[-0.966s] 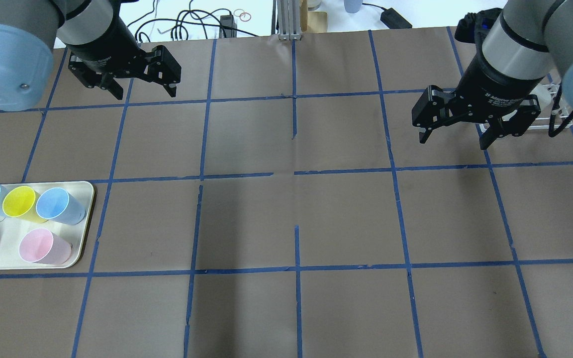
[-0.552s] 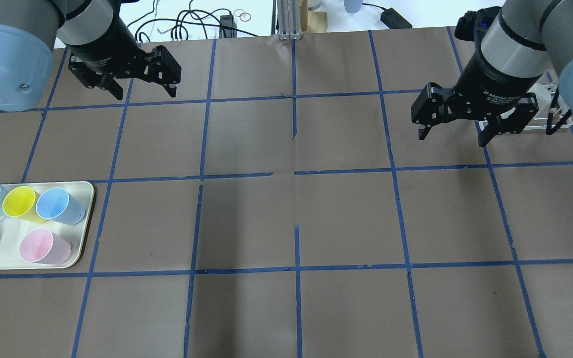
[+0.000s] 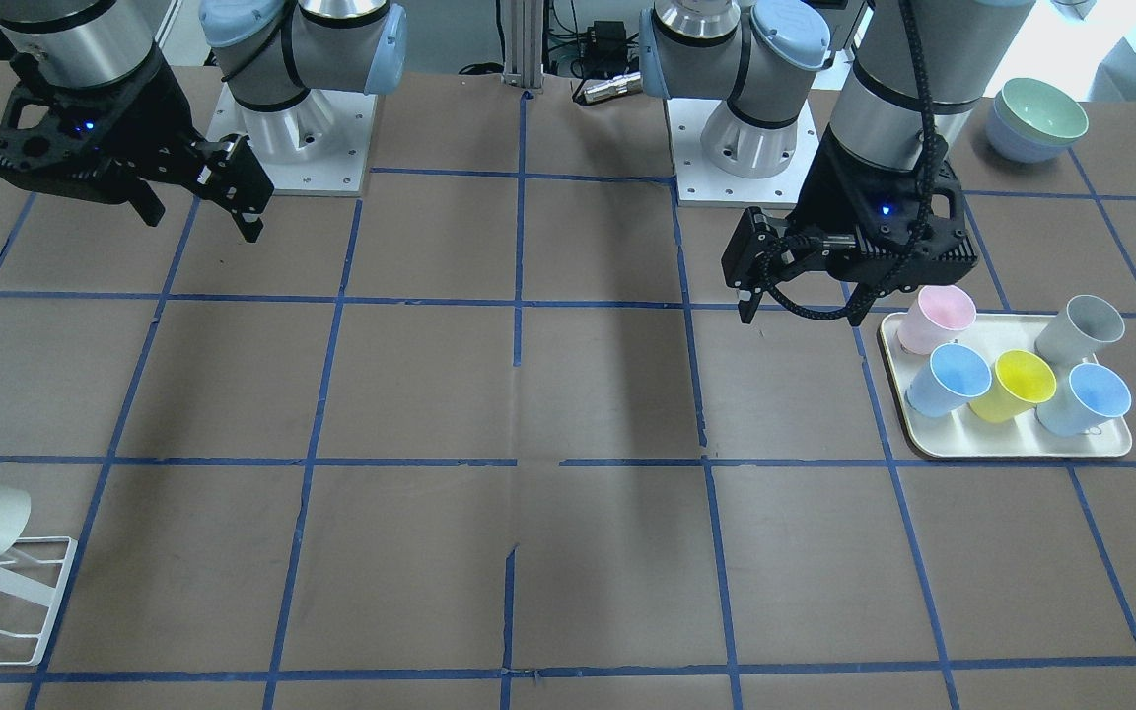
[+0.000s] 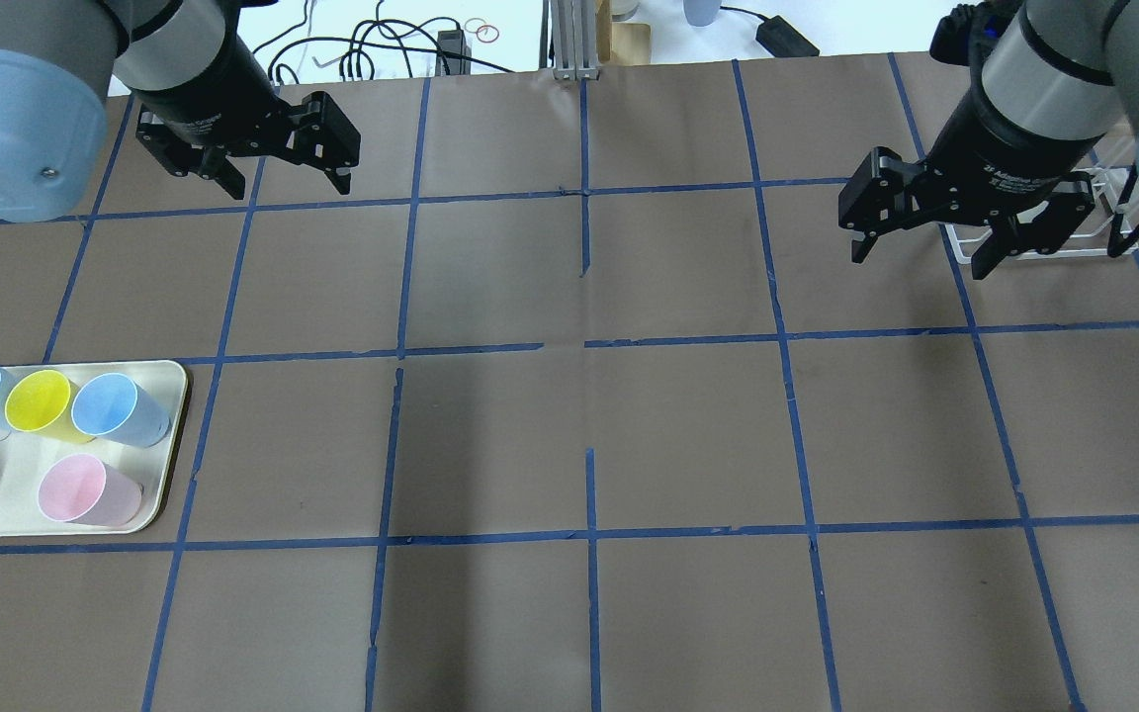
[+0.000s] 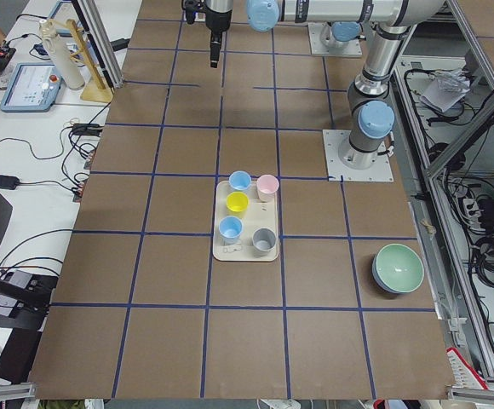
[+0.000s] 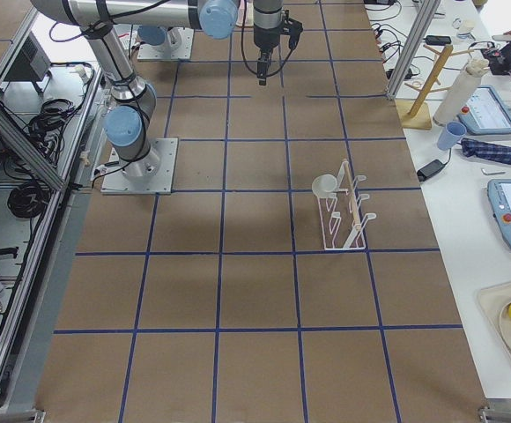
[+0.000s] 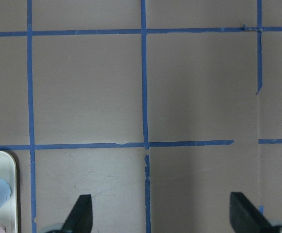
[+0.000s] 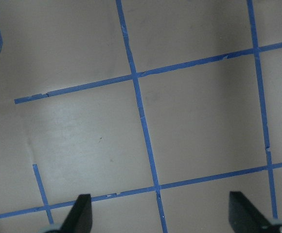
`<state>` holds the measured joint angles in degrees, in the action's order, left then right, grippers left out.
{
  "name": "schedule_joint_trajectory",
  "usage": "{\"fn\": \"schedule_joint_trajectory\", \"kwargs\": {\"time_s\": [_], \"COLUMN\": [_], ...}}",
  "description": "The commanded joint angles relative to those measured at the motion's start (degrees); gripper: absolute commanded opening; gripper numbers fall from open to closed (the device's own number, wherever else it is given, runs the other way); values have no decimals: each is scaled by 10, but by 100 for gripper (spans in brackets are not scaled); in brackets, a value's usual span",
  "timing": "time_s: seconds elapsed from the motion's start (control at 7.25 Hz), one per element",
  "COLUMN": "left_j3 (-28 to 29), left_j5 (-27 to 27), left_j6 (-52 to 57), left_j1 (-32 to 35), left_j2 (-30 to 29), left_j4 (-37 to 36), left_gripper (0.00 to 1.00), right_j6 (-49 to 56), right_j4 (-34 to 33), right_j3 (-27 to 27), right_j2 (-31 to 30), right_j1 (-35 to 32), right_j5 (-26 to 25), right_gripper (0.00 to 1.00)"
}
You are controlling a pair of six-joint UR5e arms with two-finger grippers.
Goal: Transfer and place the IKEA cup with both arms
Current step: 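Move the right gripper down onto the white cup on the wire rack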
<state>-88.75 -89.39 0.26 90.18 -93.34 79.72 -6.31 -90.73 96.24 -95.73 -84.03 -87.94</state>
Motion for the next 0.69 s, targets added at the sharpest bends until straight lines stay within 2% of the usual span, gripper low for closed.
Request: {"fn": "schedule_joint_trajectory", "kwargs": {"time_s": [0.0, 0.14, 0.41, 0.55], "left_j3": [0, 0, -3, -4], "left_j5": [0, 0, 0, 1], "left_j6": [1, 0, 0, 0], "left_j1": [0, 0, 0, 0], "left_j2": [0, 0, 0, 0], "left_j4": [0, 0, 0, -1], "left_gripper": [100, 100, 100, 100], "right_j6": [85, 157, 214, 248], "right_j4": [-3, -16, -26, -85], "right_j3": [0, 0, -1, -2], "right_j2": [0, 0, 16, 49], "right_j1": [80, 114, 165, 179], "right_j5": [4, 4, 4, 4], "right_gripper": [100, 100, 100, 100]}}
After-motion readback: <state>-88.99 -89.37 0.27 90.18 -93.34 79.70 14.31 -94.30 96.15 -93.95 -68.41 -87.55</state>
